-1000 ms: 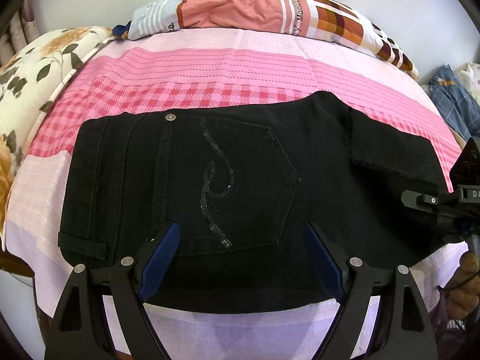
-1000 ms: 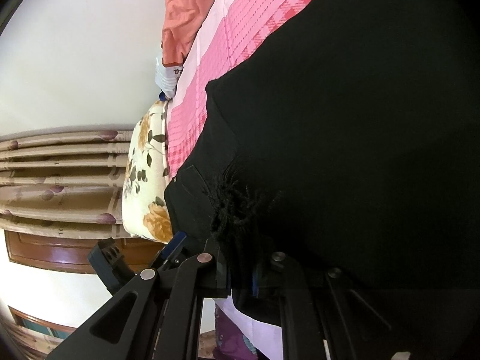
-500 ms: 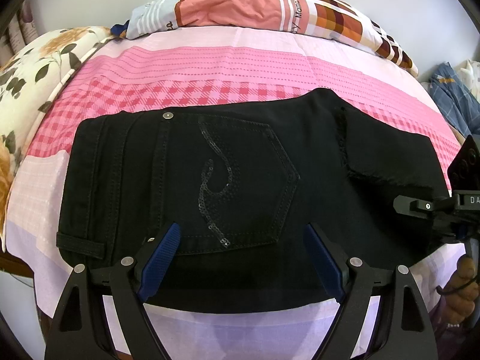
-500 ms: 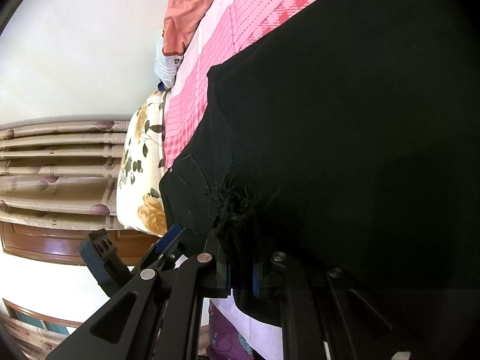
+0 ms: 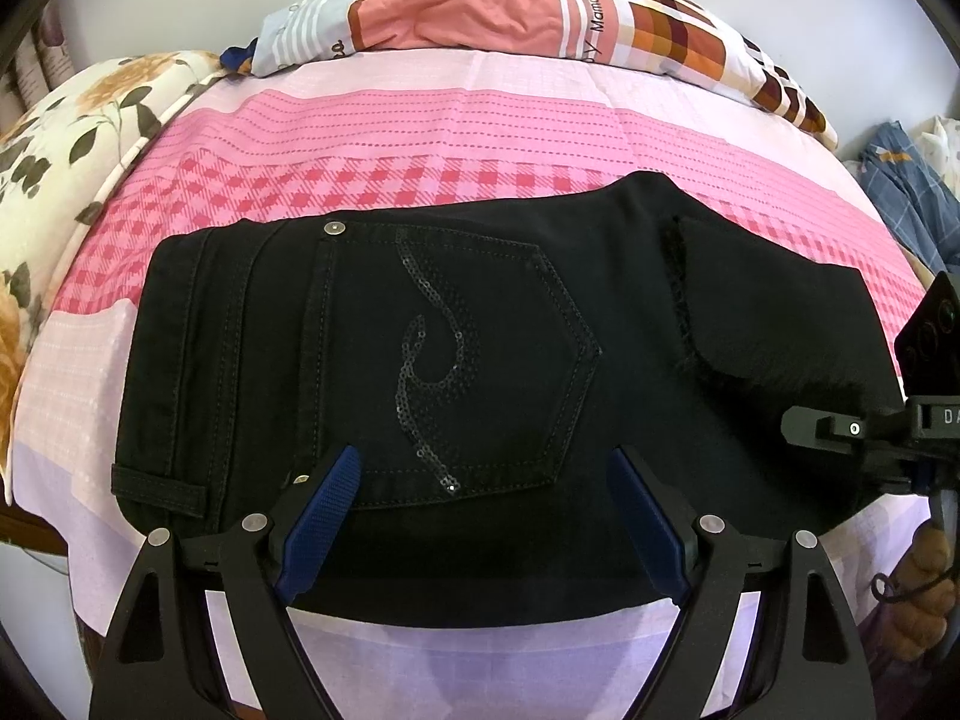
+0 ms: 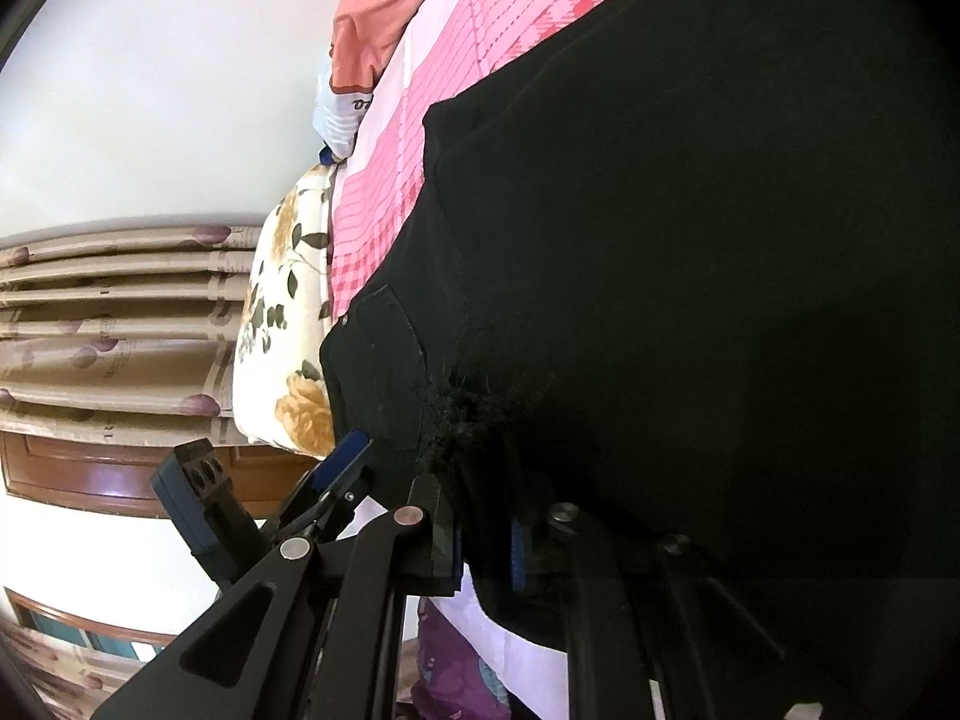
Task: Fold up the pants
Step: 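Lay the hems onto the waistband with the right tool and release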
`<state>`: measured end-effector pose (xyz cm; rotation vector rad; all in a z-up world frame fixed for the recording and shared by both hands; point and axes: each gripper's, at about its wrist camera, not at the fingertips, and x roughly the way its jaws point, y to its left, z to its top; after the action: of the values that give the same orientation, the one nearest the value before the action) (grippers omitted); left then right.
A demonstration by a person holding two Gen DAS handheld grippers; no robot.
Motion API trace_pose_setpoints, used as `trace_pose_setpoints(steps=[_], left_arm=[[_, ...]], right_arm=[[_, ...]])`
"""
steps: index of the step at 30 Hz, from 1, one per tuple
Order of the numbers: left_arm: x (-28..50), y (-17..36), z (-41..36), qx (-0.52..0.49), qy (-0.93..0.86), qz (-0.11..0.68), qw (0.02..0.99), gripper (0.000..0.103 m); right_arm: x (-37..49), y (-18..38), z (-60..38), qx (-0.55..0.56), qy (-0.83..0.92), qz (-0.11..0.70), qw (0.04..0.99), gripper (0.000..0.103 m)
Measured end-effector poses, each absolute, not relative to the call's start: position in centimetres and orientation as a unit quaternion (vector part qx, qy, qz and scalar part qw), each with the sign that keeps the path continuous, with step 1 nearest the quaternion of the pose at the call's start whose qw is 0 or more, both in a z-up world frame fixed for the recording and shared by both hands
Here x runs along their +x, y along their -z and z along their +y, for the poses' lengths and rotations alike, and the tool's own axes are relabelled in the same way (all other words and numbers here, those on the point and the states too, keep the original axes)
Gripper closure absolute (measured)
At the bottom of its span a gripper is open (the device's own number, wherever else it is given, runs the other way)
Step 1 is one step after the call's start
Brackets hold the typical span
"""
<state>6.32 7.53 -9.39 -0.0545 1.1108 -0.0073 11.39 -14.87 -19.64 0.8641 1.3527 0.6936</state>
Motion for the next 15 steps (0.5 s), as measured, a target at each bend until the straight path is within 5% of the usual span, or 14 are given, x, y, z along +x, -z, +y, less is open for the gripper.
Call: trace_pose_setpoints(steps=[15], left_arm=[[6.2,9.4,7.9,-0.027,0.002,0.527,0.85,0.019]], right_arm=[[11.3,20.9,-17.5,0.522,-0.381,0.544,0.535,0.067]])
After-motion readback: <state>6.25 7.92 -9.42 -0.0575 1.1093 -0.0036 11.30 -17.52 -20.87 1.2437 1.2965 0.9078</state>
